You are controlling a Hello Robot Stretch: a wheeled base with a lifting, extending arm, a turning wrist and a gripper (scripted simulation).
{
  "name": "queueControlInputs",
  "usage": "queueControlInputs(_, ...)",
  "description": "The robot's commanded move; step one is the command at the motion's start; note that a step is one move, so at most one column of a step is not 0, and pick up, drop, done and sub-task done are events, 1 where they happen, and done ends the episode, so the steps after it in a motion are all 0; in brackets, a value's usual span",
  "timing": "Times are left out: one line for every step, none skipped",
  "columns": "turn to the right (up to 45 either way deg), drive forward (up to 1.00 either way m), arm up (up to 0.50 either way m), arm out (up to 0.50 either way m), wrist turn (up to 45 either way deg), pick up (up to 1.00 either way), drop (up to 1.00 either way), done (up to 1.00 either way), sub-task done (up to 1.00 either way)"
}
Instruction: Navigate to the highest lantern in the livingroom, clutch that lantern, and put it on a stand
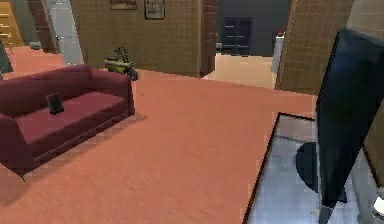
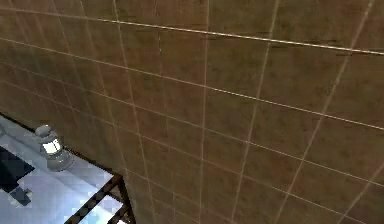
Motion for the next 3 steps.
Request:
queueControlInputs(-36.0, 0.00, 0.00, 0.00, 0.0, 0.00, 0.00, 0.00, 0.00)
queueControlInputs(0.0, 0.75, 0.00, 0.00, 0.0, 0.00, 0.00, 0.00, 0.00)
queueControlInputs(45.0, 0.00, 0.00, 0.00, 0.0, 0.00, 0.00, 0.00, 0.00)
